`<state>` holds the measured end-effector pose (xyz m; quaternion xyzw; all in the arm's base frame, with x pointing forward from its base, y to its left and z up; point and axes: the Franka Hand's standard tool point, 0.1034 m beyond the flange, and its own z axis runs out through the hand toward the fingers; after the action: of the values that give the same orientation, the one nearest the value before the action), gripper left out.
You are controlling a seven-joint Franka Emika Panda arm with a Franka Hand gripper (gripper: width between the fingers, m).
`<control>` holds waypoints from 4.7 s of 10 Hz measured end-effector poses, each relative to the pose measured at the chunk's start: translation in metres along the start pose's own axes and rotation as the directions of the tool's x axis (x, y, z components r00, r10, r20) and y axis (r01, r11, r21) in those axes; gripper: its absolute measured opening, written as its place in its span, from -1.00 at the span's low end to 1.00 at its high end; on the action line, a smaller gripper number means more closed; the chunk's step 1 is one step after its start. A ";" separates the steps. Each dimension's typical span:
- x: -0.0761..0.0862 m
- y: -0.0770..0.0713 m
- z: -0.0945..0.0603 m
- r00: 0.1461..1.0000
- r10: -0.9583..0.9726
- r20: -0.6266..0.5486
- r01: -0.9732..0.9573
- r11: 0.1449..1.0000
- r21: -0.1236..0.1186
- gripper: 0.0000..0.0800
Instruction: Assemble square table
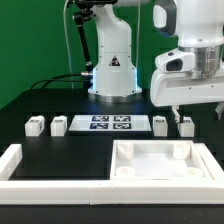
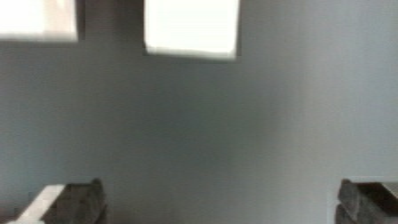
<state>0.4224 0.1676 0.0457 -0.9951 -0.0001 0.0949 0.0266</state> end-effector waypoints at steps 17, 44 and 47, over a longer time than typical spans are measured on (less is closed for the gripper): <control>-0.041 -0.006 0.046 0.730 0.076 0.679 -0.026 0.996 -0.084 0.62; 0.059 0.020 -0.102 0.991 -0.024 0.130 0.023 1.000 0.007 -0.27; 0.062 0.018 -0.101 0.997 -0.029 -0.078 0.031 0.999 0.021 -0.27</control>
Offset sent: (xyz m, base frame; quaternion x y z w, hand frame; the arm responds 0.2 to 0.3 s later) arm 0.0000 0.0000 0.0000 0.0000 -0.1296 0.0000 0.9916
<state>0.5024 0.1447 0.1318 -0.9976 -0.0129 0.0558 0.0390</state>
